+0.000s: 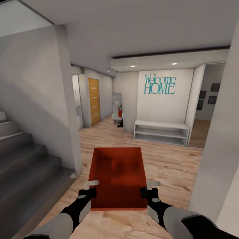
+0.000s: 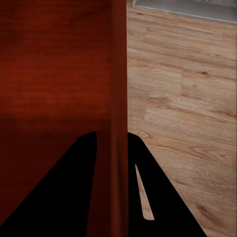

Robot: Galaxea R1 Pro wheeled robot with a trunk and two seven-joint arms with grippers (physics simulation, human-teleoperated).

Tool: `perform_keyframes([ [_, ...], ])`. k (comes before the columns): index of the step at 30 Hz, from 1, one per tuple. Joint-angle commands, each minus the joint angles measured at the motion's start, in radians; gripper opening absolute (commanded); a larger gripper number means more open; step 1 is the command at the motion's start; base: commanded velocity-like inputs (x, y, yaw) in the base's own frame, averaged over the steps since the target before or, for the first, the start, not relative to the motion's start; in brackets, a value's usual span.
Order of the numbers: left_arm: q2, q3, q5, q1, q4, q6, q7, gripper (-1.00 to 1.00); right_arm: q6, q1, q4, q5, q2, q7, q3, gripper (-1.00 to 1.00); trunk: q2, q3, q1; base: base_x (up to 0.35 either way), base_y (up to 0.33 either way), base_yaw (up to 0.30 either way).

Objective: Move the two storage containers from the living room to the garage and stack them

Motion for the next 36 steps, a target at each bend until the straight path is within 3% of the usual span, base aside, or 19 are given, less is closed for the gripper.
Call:
perform_keyframes([
  [1, 0.014, 0.007, 0.005, 0.0, 0.003, -0.002, 0.008, -1.0, -0.001, -0.002, -0.052, 0.035, 0.001, 0.003, -0.042, -1.0, -0.001, 0.0, 0.001, 0.32, 0.0, 0.0],
  [36, 0.014, 0.006, 0.005, 0.0, 0.003, -0.002, 0.008, -1.0, -0.001, -0.002, -0.052, 0.035, 0.002, 0.001, -0.04, -1.0, -0.001, 0.0, 0.001, 0.32, 0.0, -0.031],
])
